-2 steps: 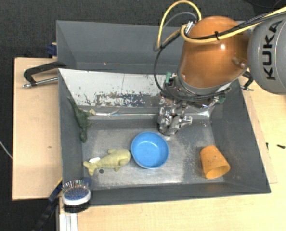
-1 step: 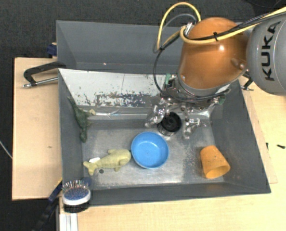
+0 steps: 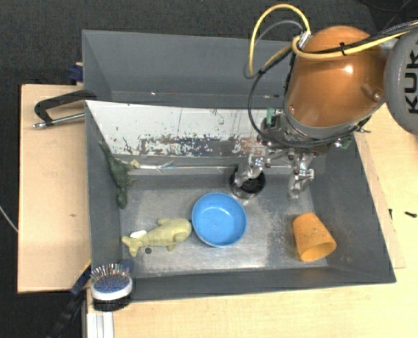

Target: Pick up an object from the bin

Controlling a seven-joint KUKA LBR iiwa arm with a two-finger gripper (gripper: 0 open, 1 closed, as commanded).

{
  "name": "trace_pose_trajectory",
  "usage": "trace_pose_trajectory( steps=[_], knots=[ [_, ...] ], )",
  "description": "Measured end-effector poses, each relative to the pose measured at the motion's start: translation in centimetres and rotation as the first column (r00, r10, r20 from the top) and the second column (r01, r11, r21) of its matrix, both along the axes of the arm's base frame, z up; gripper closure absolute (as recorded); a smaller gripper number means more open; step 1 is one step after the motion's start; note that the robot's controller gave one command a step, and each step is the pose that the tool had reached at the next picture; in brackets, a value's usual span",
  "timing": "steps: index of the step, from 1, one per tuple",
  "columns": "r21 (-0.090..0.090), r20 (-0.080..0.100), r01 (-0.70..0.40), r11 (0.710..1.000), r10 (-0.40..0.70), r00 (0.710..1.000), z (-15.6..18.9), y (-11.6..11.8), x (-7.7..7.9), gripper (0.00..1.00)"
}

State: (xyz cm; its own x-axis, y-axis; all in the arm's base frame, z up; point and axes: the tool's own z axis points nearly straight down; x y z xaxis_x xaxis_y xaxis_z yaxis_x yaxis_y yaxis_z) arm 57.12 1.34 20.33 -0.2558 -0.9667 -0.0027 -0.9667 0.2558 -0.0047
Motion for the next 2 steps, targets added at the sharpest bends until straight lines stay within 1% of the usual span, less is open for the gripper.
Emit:
trace_pose_trajectory(
  steps=[1, 2],
  knots=[
    [-0.002, -0.001, -0.241, 0.971, 0.241, 0.971, -13.03, 5.49, -2.78, 0.0],
    [-0.009, 0.003, -0.236, 0.972, 0.236, 0.972, -12.66, 5.05, -2.48, 1.0]
  ],
)
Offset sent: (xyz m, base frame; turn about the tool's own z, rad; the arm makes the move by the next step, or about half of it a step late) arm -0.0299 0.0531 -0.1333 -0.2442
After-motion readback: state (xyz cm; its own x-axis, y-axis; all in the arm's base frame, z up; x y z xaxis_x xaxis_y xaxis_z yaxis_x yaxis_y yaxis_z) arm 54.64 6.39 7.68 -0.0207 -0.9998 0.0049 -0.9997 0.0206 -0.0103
